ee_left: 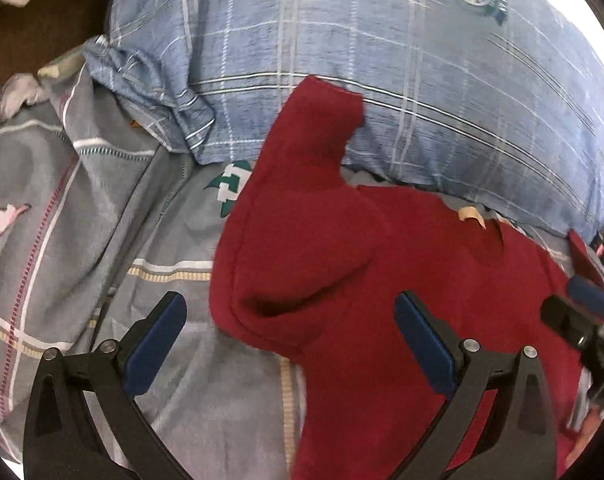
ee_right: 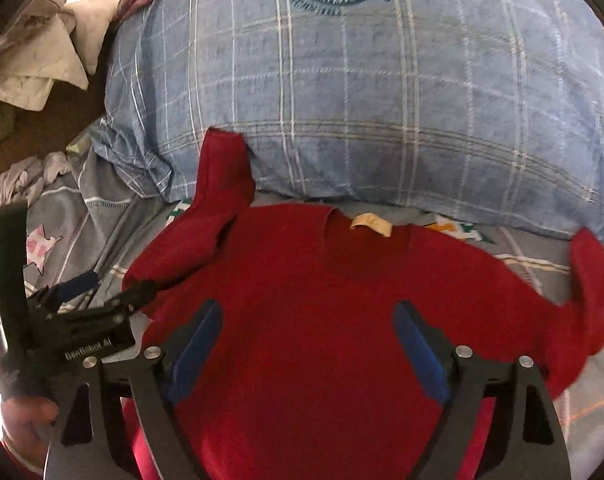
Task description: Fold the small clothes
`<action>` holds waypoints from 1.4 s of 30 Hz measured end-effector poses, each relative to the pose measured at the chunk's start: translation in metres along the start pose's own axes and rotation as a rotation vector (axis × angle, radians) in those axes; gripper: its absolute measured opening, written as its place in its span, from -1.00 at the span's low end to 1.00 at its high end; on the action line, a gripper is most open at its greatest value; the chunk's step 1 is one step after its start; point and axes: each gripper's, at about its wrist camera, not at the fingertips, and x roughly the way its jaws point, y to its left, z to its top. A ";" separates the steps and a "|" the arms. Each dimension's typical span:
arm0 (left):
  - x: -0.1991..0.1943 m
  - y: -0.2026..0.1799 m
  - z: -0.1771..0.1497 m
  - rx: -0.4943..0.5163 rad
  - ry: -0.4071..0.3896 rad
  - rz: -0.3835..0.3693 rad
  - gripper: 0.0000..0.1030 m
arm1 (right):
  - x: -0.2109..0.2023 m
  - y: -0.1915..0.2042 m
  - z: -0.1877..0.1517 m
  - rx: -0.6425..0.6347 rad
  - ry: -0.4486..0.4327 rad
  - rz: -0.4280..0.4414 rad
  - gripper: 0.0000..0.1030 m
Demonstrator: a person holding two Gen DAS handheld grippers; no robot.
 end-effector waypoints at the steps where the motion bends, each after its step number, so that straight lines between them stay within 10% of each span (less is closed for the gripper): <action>1: 0.002 0.002 0.000 -0.008 0.005 0.000 1.00 | 0.005 0.001 -0.001 0.000 0.006 0.006 0.69; 42: 0.002 -0.005 0.001 0.036 -0.025 -0.026 1.00 | 0.036 -0.009 -0.015 0.073 0.030 -0.075 0.73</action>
